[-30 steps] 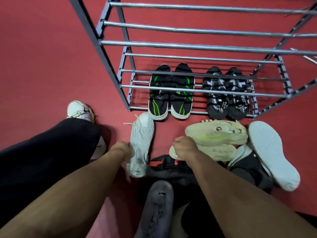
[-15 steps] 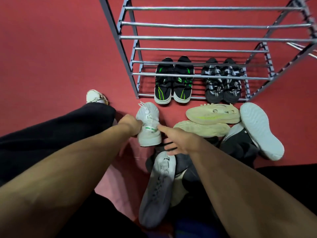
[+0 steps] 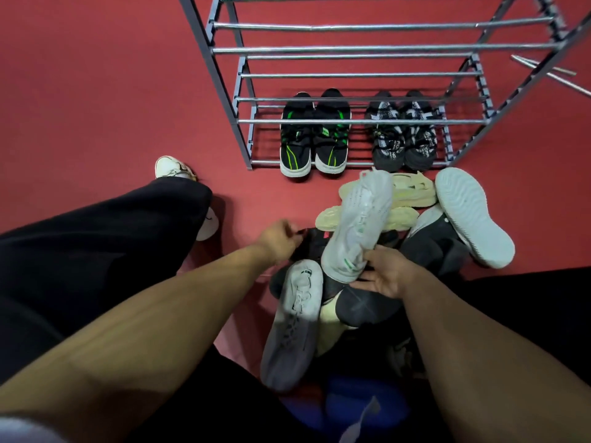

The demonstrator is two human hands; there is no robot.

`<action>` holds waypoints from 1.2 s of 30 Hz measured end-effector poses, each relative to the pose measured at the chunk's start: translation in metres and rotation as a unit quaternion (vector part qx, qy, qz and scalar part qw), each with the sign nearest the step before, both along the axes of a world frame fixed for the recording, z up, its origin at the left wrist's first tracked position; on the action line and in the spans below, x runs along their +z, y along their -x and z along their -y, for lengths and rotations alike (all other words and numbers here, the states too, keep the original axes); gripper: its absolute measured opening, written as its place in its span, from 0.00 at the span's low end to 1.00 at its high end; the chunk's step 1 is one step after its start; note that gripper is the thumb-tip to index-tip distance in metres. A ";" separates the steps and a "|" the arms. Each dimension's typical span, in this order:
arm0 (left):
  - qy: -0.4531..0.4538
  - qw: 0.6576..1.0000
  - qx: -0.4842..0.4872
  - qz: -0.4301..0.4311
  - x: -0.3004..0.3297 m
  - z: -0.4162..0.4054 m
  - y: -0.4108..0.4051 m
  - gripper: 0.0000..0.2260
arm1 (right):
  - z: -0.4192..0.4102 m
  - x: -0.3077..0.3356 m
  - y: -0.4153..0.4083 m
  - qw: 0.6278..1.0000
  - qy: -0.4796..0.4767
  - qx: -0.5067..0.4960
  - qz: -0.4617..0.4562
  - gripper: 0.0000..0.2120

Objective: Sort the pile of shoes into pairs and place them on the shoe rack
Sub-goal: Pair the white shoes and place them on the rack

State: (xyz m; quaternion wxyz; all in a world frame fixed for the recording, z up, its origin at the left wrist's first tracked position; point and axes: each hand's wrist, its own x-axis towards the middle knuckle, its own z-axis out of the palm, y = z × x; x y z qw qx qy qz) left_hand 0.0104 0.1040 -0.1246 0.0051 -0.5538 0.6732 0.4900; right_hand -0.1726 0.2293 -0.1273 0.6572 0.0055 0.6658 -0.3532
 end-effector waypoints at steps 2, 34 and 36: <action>-0.031 0.995 -0.065 0.069 -0.012 -0.009 -0.007 0.02 | -0.004 -0.008 0.003 0.999 -0.014 -0.025 -0.023 0.12; -0.091 0.986 0.106 -0.093 0.058 0.069 0.000 0.10 | -0.010 -0.017 0.013 0.958 -0.065 0.134 -0.246 0.10; -0.114 0.965 0.187 -0.142 0.068 0.083 -0.008 0.13 | -0.010 -0.022 0.011 0.964 -0.069 0.141 -0.214 0.11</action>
